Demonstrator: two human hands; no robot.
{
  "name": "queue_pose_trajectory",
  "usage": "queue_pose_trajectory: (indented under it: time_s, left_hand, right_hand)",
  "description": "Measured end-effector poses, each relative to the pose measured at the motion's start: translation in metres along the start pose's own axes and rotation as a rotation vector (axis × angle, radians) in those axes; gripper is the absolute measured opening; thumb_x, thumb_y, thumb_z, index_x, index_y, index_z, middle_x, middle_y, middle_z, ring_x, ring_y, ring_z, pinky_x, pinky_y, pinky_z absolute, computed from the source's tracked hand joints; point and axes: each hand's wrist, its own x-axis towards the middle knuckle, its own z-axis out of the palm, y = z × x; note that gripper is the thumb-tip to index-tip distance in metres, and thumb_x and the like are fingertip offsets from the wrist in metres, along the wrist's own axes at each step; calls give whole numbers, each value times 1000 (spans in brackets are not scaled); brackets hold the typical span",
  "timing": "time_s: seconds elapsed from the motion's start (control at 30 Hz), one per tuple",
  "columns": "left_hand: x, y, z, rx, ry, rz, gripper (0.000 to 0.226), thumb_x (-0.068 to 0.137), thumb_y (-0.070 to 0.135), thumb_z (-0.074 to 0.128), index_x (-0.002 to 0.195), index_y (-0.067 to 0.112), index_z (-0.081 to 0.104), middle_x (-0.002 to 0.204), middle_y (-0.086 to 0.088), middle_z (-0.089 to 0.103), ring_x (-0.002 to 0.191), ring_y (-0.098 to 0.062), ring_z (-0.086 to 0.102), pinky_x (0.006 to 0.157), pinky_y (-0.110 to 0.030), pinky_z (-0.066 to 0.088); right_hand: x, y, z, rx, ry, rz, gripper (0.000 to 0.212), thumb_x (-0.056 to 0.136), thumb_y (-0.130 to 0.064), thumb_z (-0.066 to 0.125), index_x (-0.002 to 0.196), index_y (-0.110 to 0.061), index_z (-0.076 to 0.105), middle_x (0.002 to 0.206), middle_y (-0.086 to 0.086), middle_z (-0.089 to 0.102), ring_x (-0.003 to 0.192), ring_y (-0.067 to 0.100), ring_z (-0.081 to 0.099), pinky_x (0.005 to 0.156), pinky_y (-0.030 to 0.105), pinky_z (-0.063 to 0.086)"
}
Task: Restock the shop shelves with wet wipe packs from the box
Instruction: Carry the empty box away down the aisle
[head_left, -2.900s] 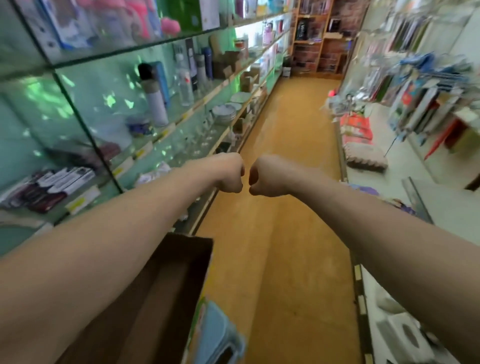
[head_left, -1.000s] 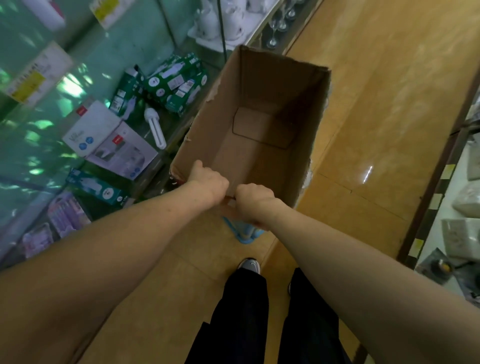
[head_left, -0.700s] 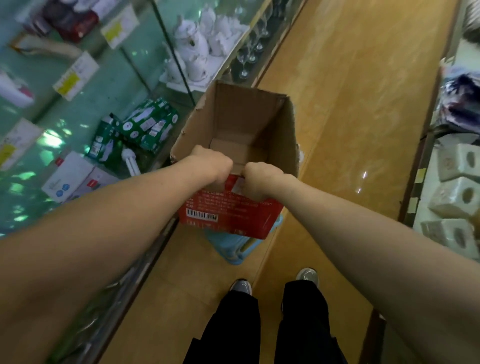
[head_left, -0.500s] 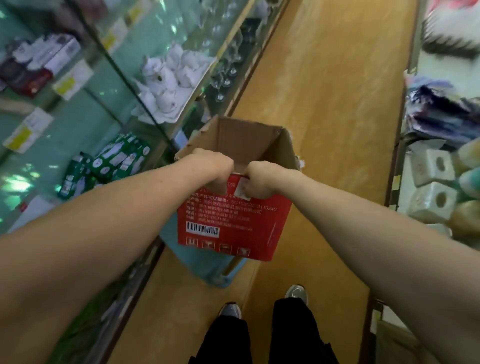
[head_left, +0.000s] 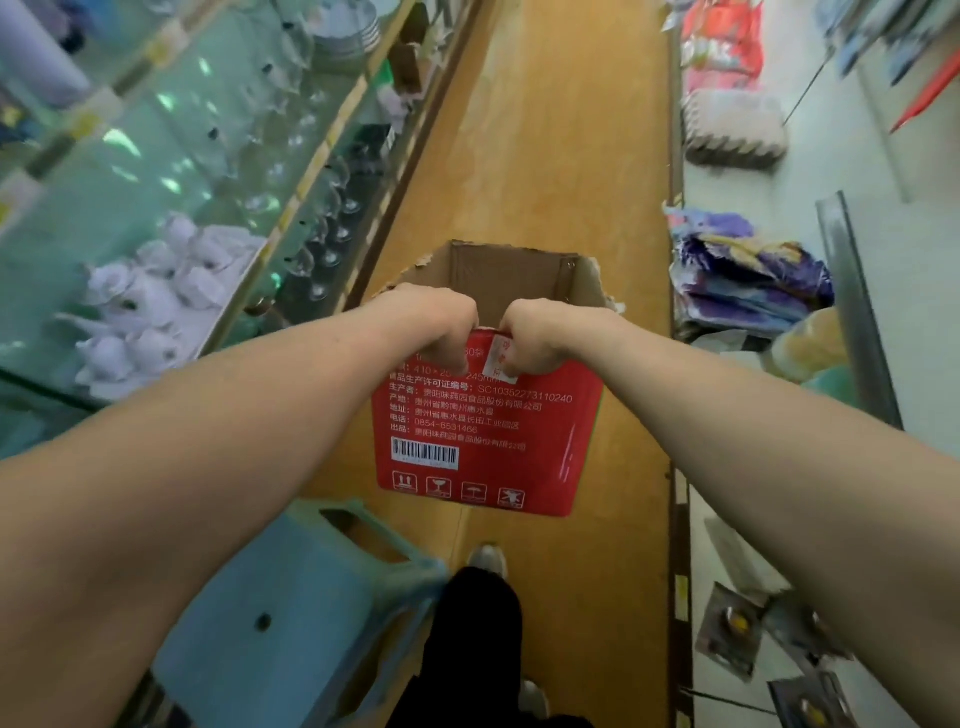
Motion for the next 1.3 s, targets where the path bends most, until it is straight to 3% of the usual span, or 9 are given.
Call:
queue_pose_trajectory:
  time_s: [0.47, 0.6, 0.93, 1.3]
  left_hand:
    - [219, -35, -258, 48, 82, 74, 28, 88, 37, 65, 111, 21, 63, 85, 3, 66, 80, -16, 67, 80, -35, 58]
    - [290, -41, -330, 54, 115, 91, 28, 87, 36, 66, 110, 20, 63, 85, 3, 65, 83, -17, 66, 82, -35, 57]
    - [463, -60, -501, -34, 101, 22, 31, 87, 32, 68, 114, 18, 63, 87, 2, 65, 85, -15, 67, 84, -33, 56]
    - [641, -109, -663, -99, 110, 9, 33, 85, 30, 69, 114, 17, 61, 87, 2, 65, 84, -15, 66, 77, -29, 54]
  right_hand:
    - [191, 133, -243, -26, 107, 91, 28, 86, -26, 63, 113, -15, 63, 99, 4, 64, 86, 23, 62, 70, 31, 52]
    - [249, 179, -314, -25, 123, 96, 30, 85, -27, 64, 113, -17, 63, 102, 4, 66, 90, 24, 64, 80, 38, 56]
    - [393, 283, -487, -61, 109, 43, 29, 88, -27, 63, 115, -17, 63, 102, 3, 66, 88, 21, 65, 76, 34, 56]
    - [547, 360, -653, -23, 102, 59, 33, 89, -24, 64, 121, -17, 62, 105, 4, 66, 92, 21, 65, 82, 36, 57]
